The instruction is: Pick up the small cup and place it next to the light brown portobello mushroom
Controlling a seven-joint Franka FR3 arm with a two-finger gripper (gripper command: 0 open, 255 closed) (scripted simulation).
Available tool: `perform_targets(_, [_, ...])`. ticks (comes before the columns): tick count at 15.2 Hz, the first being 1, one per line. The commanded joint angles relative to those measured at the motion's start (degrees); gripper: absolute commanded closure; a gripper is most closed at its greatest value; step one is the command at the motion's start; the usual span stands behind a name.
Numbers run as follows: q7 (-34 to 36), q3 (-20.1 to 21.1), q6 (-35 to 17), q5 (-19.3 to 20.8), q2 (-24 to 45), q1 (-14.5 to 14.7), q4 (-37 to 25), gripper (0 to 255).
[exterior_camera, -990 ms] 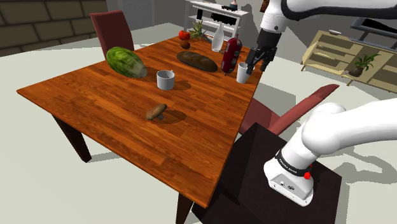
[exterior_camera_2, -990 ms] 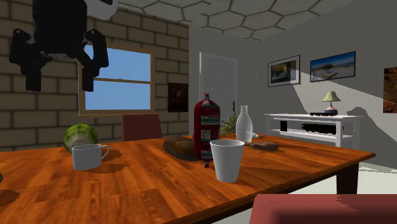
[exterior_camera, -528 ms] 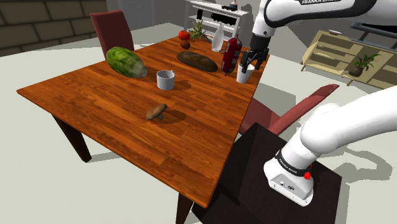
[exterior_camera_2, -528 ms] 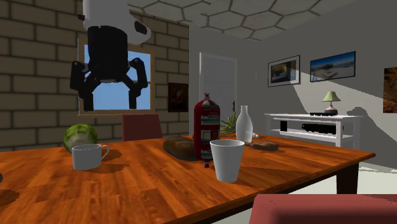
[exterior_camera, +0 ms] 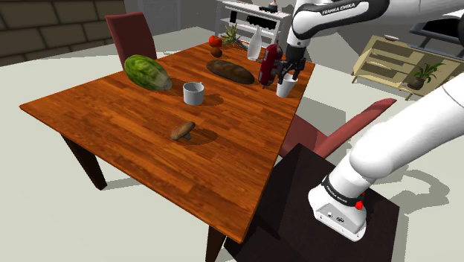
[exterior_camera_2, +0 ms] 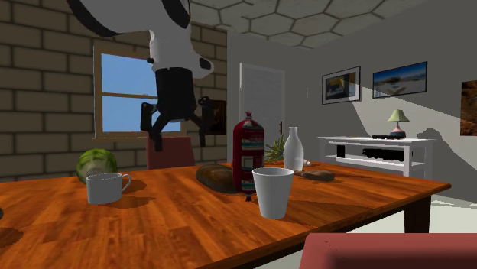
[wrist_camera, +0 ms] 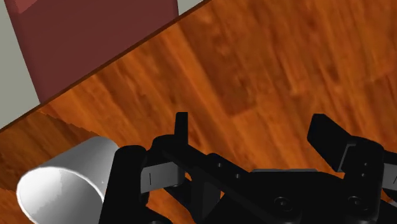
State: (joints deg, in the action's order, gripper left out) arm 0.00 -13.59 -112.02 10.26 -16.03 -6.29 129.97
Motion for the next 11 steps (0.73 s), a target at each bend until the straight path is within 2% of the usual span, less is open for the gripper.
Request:
perform_targets(1, [-1.15, -1.15, -1.71, 0.27, 4.26, -0.56, -2.78, 0])
perform_targets(11, [-6.96, -5.28, -6.64, -1.43, 24.48, -4.17, -19.05, 0])
